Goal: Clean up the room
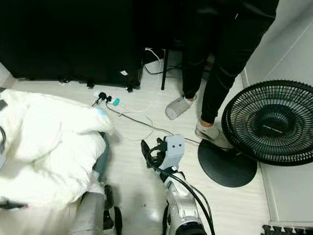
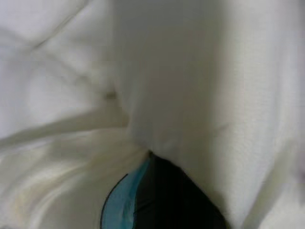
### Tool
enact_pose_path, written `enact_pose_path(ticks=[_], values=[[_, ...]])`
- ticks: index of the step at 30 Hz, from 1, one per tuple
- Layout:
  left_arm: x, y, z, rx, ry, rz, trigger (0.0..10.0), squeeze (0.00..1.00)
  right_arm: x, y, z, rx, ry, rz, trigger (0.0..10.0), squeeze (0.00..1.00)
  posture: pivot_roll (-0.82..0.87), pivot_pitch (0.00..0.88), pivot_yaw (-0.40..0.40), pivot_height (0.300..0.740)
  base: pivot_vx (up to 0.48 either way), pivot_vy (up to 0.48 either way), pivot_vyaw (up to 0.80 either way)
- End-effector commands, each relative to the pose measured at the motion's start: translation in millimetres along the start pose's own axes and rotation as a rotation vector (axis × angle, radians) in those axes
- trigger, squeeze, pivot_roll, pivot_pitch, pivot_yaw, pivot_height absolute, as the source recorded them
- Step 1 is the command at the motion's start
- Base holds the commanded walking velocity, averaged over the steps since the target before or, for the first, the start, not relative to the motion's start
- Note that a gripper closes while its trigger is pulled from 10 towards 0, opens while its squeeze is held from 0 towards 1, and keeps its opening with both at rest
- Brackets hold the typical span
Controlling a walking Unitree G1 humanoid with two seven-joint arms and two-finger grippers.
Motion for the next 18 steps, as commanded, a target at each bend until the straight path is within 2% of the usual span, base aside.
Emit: enact_pose_path(ticks=[1, 2, 3, 4, 7, 8, 10, 11, 12, 16, 18], values=[[18.8, -16.8, 36.0, -0.17, -0.013, 0.091, 0.0, 0.0, -12.9, 6.0, -0.3, -0.013, -0.018, -0.033, 10.0, 0.0, 0.14, 0.214, 0.081, 0.615, 0.0, 0.0, 0.0], [28.2, -26.2, 57.7, -0.255, -0.035, 0.127, 0.0, 0.0, -13.3, 6.5, -0.2, -0.015, -0.018, -0.033, 10.0, 0.0, 0.13, 0.216, 0.079, 0.615, 0.0, 0.0, 0.0], [28.2, -26.2, 57.7, -0.255, -0.035, 0.127, 0.0, 0.0, -13.3, 6.5, -0.2, -0.015, -0.018, -0.033, 10.0, 0.0, 0.13, 0.216, 0.079, 0.615, 0.0, 0.0, 0.0], [39.1, -36.0, 80.6, -0.331, -0.047, 0.169, 0.0, 0.0, -13.6, 7.5, 0.3, -0.017, -0.019, -0.034, 10.0, 0.0, 0.13, 0.216, 0.077, 0.615, 0.0, 0.0, 0.0], [43.1, -39.4, 87.5, -0.354, -0.061, 0.183, 0.0, 0.0, -13.7, 8.9, 1.7, -0.019, -0.015, -0.036, 10.0, 0.0, 0.13, 0.219, 0.07, 0.615, 0.0, 0.0, 0.0], [44.8, -42.2, 81.2, -0.314, -0.057, 0.187, 7.4, 0.0, -13.7, 9.3, 2.7, -0.019, -0.013, -0.038, 10.0, 0.0, 0.14, 0.219, 0.067, 0.615, 0.0, 0.0, 0.0], [45.9, -43.9, 73.0, -0.265, -0.061, 0.195, 7.4, 0.0, -13.7, 9.7, 3.7, -0.019, -0.011, -0.039, 10.0, 0.0, 0.14, 0.219, 0.066, 0.615, 0.0, 0.0, 0.0], [47.2, -42.3, 68.8, -0.251, -0.053, 0.208, 10.0, 0.87, -13.0, 9.1, 4.0, -0.018, -0.009, -0.039, 10.0, 0.0, 0.14, 0.218, 0.06, 0.615, 0.0, 0.0, 0.0], [49.6, -39.5, 65.7, -0.247, -0.035, 0.23, 10.0, 1.0, -12.2, 8.1, 3.8, -0.016, -0.008, -0.039, 10.0, 0.0, 0.14, 0.218, 0.06, 0.615, 0.0, 0.0, 0.0], [59.4, -27.5, 47.9, -0.191, 0.018, 0.295, 10.0, 1.0, -10.1, 5.6, 2.6, -0.009, -0.004, -0.036, 10.0, 0.0, 0.14, 0.219, 0.058, 0.615, 0.0, 0.0, 0.0], [59.4, -27.5, 47.9, -0.191, 0.018, 0.295, 10.0, 1.0, -10.1, 5.6, 2.6, -0.009, -0.004, -0.036, 10.0, 0.0, 0.14, 0.219, 0.058, 0.615, 0.0, 0.0, 0.0]])
Point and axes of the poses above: a point about 5 cm out from each wrist's last joint towards the gripper, its own y axis pointing back from the gripper into the wrist, its own x axis along the axis of the wrist's last joint, z = x × y, the point moved 5 cm from there along -y, pointing out of the wrist towards the gripper, and after that the axes turned 6 degrees about -y, right-handed, at the moved point
